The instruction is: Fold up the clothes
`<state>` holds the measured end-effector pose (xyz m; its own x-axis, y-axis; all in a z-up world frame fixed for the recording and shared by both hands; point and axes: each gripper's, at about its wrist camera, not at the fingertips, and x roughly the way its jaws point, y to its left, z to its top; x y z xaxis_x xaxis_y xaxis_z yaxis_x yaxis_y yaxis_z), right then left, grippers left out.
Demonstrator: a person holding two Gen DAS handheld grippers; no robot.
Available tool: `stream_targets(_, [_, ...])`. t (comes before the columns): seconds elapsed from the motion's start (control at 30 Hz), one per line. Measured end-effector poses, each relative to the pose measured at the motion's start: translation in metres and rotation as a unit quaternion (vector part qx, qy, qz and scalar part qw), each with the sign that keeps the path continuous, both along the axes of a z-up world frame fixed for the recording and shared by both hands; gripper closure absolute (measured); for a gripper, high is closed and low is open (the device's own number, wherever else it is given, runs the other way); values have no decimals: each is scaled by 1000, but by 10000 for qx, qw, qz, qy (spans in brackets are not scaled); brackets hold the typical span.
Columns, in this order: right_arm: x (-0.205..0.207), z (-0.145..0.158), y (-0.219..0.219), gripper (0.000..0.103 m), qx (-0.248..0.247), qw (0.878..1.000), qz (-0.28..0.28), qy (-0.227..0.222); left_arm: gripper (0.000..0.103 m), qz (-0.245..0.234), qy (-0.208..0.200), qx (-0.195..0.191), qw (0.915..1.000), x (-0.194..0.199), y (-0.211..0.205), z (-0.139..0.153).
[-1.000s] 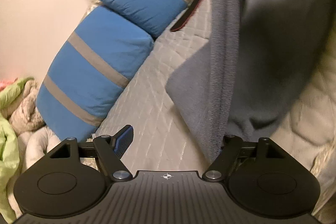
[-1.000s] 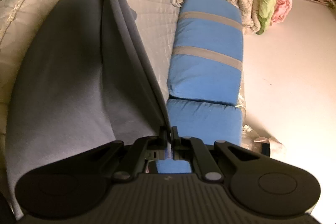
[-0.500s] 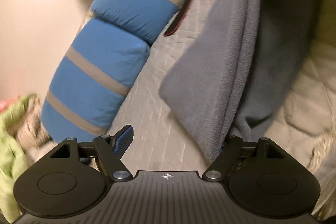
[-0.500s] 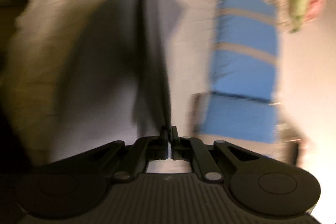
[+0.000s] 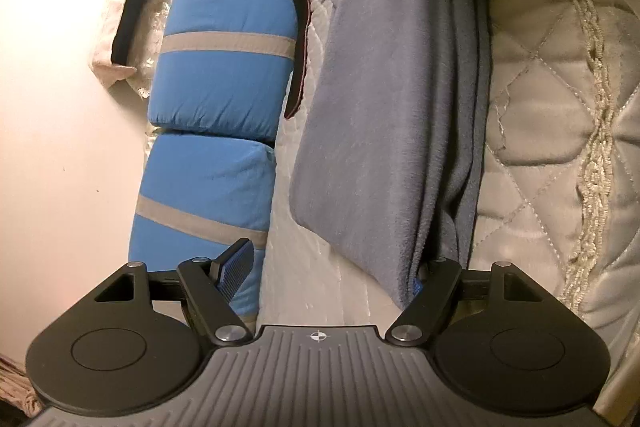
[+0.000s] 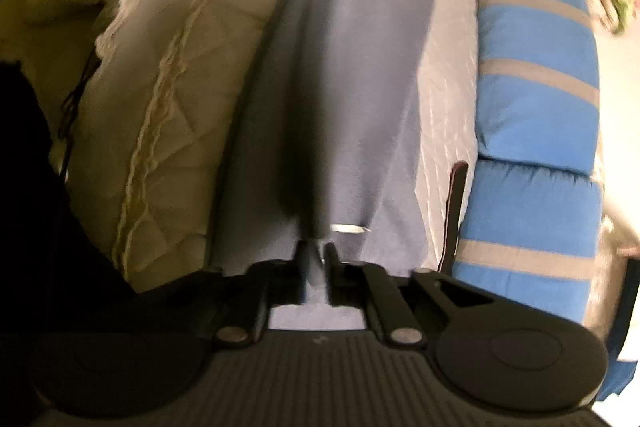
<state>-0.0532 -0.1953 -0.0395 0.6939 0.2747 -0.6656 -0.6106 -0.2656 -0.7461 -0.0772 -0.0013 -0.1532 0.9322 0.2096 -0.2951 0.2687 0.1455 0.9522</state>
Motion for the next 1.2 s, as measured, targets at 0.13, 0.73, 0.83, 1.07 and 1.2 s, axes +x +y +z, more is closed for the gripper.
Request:
stream_targets(0.13, [-27,17,12,27,1089,9939,-43,133,32,91,92,-222,9997,3,1,7])
stream_targets(0.73, [-55,-18,79,75,2289,9667,-922,672,31,307,459,-882,9946,4,15,28])
stream_targets(0.83, [-49,-25,81,81,2158,9694,-976,643,31,318,484,-931,9940,4,16,30])
stream_targets(1.07, [-43,-29,80,103,1912,9732,-1140,576,31,372,546,-969,9931,2,18,32])
stream_targets(1.2, [-44,-33,73,102,1702,9777,-1101,549,31,402,572,-963,9929,2,18,32])
